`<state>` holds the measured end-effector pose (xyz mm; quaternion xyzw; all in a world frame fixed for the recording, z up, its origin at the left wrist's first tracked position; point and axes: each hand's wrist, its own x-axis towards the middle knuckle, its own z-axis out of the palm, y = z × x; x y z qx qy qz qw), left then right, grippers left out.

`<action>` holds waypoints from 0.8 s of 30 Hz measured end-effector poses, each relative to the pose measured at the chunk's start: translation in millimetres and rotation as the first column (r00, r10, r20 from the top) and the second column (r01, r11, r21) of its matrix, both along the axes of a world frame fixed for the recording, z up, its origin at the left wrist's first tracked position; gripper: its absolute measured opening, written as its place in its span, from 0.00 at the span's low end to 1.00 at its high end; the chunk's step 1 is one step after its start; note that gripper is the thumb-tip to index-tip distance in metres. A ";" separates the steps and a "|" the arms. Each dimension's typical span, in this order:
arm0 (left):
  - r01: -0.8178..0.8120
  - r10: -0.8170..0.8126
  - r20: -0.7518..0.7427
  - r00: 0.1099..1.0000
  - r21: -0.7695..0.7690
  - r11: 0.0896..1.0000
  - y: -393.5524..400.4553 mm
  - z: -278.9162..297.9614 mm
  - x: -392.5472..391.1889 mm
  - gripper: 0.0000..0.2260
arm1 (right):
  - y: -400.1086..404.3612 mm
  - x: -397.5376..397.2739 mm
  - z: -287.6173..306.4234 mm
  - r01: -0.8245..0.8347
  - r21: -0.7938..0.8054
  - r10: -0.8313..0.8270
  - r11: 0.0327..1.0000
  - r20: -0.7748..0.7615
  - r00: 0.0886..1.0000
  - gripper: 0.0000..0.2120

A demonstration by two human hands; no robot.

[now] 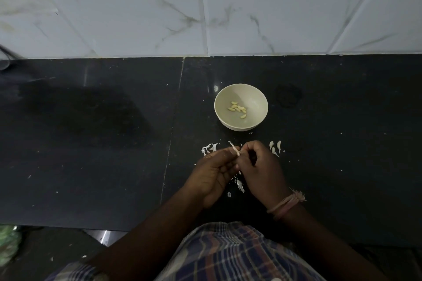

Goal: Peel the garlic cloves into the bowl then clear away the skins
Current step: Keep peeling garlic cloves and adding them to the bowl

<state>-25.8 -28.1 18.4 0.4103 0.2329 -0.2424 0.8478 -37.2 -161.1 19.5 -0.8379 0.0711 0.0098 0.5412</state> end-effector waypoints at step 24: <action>0.053 -0.053 0.024 0.998 0.004 0.999 -1.2 1.1 -1.5 0.11 | -1.0 8.4 2.5 0.112 -0.060 -0.101 0.992 0.159 0.982 0.04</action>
